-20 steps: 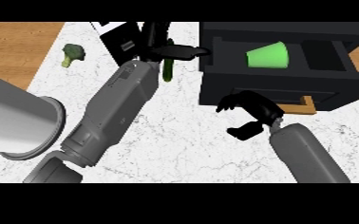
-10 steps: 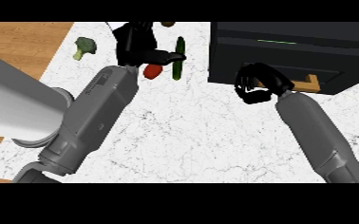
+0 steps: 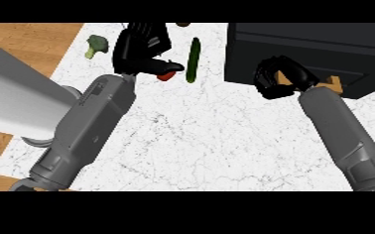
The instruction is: Pick up the cup, place it into the drawer and close the drawer
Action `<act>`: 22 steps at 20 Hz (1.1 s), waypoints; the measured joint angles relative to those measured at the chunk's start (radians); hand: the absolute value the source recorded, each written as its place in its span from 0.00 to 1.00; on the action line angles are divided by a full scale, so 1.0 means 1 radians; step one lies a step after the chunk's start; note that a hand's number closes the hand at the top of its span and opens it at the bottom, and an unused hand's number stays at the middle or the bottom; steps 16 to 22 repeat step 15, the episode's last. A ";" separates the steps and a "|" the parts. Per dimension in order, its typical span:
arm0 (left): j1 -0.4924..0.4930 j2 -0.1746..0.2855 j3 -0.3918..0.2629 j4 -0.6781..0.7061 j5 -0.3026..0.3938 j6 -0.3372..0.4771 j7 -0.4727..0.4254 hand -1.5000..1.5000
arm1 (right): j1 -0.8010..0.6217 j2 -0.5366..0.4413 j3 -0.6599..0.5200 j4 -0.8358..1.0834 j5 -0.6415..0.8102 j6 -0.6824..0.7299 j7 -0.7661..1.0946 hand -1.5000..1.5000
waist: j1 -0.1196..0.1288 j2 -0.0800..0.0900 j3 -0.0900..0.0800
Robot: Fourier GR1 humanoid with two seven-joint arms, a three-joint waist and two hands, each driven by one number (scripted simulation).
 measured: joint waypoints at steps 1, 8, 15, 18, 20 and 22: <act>0.005 0.002 -0.002 -0.006 0.000 -0.003 0.001 0.00 | 0.000 -0.003 -0.005 0.001 -0.008 0.013 -0.001 1.00 | 0.002 0.000 0.001; 0.033 0.019 -0.007 -0.034 0.006 -0.043 0.012 0.00 | 0.010 -0.026 -0.031 -0.016 -0.065 0.110 0.005 1.00 | 0.019 0.005 0.005; 0.046 0.027 -0.006 -0.055 0.017 -0.073 0.022 0.00 | 0.026 -0.050 -0.046 -0.046 -0.110 0.193 0.013 1.00 | 0.034 0.014 0.009; 0.046 0.027 -0.006 -0.055 0.017 -0.073 0.022 0.00 | 0.026 -0.050 -0.046 -0.046 -0.110 0.193 0.013 1.00 | 0.034 0.014 0.009; 0.046 0.027 -0.006 -0.055 0.017 -0.073 0.022 0.00 | 0.026 -0.050 -0.046 -0.046 -0.110 0.193 0.013 1.00 | 0.034 0.014 0.009; 0.046 0.027 -0.006 -0.055 0.017 -0.073 0.022 0.00 | 0.026 -0.050 -0.046 -0.046 -0.110 0.193 0.013 1.00 | 0.034 0.014 0.009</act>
